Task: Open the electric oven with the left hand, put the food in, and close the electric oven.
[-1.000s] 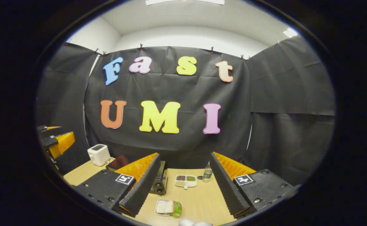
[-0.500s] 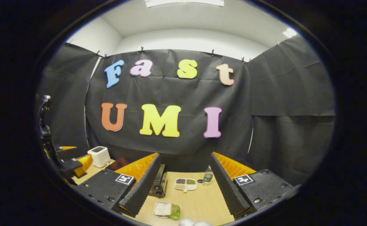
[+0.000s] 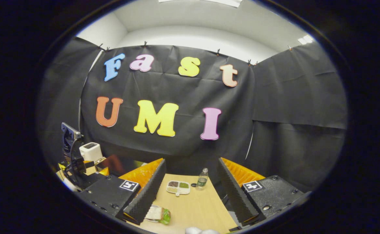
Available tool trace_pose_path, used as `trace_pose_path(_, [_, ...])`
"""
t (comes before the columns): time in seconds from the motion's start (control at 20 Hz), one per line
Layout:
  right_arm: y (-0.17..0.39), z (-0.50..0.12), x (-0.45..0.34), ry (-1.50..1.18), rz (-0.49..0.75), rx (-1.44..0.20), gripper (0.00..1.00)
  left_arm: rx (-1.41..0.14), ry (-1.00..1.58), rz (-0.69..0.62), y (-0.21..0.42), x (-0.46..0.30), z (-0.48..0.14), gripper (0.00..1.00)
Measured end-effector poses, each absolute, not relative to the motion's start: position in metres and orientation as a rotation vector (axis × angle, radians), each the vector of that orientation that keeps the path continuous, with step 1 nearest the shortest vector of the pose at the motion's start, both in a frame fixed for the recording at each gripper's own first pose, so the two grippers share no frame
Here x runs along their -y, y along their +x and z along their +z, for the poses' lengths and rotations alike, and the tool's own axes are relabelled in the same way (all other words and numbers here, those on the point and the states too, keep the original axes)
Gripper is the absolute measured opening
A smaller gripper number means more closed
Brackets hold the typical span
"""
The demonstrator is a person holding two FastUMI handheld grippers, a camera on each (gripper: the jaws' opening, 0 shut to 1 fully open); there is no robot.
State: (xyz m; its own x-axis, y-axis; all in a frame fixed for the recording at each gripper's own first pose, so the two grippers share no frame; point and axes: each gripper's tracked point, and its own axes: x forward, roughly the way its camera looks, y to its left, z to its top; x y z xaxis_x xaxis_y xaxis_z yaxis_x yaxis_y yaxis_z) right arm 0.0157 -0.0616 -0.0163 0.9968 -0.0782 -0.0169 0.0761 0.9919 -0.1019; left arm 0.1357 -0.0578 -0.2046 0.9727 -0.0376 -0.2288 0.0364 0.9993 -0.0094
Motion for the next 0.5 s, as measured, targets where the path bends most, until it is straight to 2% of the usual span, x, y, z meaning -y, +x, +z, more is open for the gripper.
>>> trace_pose_path(0.5, [0.035, -0.040, 0.071, -0.114, -0.102, -0.099, 1.00, -0.353, 0.028, -0.050, 0.186, 0.070, -0.278, 0.95])
